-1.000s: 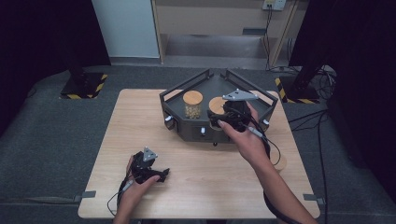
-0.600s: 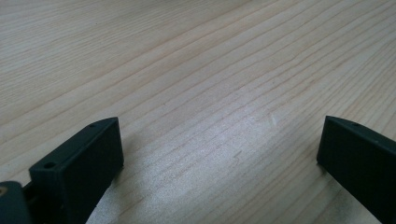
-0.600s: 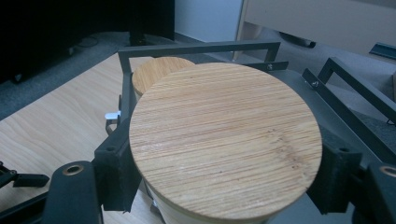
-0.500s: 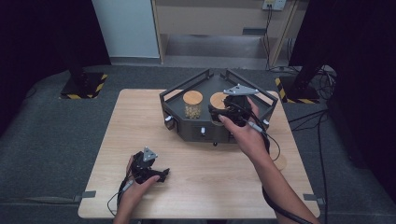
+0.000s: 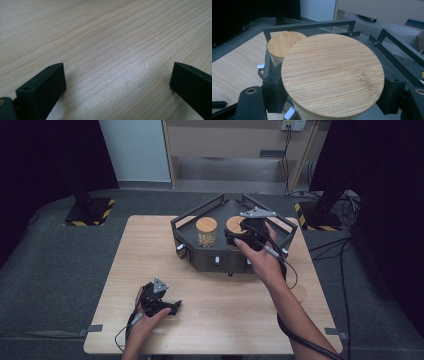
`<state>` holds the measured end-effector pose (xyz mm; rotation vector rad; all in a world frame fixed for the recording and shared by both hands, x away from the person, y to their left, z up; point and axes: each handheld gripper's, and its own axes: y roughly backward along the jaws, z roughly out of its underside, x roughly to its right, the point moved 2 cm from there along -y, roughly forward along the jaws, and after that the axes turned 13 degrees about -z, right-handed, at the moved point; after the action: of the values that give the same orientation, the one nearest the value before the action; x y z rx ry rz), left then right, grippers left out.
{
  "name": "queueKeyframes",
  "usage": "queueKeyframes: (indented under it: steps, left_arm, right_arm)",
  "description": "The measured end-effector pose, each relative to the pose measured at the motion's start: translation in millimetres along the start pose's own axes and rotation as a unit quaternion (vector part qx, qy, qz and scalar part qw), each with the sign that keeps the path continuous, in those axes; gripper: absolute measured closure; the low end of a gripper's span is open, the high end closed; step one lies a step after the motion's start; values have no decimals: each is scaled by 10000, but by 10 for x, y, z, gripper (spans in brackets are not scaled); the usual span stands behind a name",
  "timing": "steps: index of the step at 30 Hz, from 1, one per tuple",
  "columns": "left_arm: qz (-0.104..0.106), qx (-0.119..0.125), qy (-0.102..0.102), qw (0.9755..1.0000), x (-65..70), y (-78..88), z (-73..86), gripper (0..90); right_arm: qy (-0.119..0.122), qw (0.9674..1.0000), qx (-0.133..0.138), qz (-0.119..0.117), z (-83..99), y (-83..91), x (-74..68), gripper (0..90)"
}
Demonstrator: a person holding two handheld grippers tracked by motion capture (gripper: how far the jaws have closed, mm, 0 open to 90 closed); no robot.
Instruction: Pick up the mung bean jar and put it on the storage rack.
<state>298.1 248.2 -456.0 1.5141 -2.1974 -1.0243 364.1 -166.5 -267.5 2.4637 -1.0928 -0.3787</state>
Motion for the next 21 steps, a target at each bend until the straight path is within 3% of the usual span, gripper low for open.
queueKeyframes:
  steps: [21]
  left_arm:
    - [-2, 1, 1, 10000, 1, 0, 0, 0]
  right_arm:
    - [-29, 9999, -21, 99, -92, -168, 50, 257]
